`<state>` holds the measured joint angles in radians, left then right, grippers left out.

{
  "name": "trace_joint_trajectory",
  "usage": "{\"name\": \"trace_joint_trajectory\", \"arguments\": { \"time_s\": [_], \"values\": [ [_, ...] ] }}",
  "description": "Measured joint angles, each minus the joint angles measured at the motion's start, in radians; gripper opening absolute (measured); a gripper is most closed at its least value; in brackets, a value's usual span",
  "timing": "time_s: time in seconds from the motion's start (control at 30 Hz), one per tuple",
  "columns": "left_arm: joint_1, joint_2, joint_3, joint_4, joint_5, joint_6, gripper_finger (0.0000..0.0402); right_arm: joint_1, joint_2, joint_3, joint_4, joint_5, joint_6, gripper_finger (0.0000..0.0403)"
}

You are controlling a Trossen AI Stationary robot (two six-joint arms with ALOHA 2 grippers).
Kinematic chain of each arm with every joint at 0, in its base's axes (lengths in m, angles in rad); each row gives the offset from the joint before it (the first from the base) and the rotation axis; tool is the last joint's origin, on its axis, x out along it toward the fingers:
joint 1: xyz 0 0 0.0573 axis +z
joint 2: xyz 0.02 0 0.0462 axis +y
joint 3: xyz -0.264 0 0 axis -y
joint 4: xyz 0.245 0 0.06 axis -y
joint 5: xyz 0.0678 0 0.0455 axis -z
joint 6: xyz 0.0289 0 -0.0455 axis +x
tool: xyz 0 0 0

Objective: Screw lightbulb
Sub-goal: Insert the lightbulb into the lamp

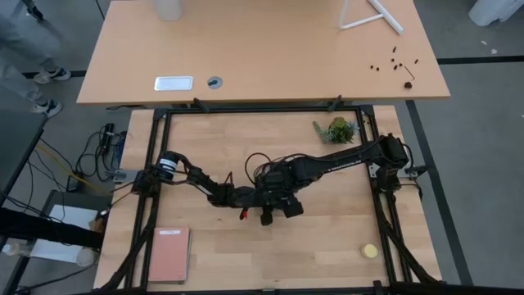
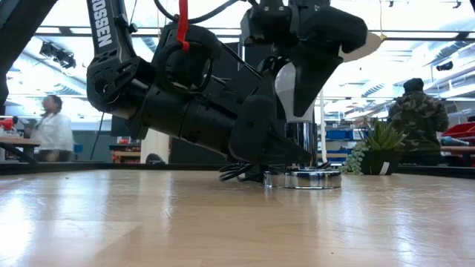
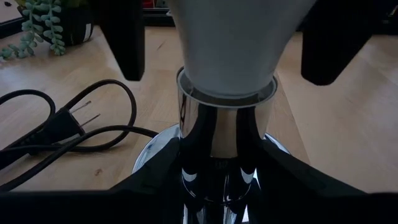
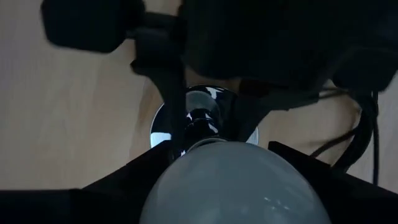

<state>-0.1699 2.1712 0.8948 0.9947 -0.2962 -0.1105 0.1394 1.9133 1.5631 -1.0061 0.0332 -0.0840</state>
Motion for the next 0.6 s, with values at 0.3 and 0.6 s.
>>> {"name": "trace_joint_trajectory", "arguments": {
  "time_s": [0.3,0.6],
  "values": [
    [0.0,0.0,0.0,0.001,-0.005,-0.008,0.0179,0.002,0.0,0.0,0.0,0.023,0.353,0.0275],
    [0.0,0.0,0.0,0.001,-0.007,-0.027,0.0179,0.008,0.0,0.0,0.001,0.03,0.712,0.0267]
  ]
}}
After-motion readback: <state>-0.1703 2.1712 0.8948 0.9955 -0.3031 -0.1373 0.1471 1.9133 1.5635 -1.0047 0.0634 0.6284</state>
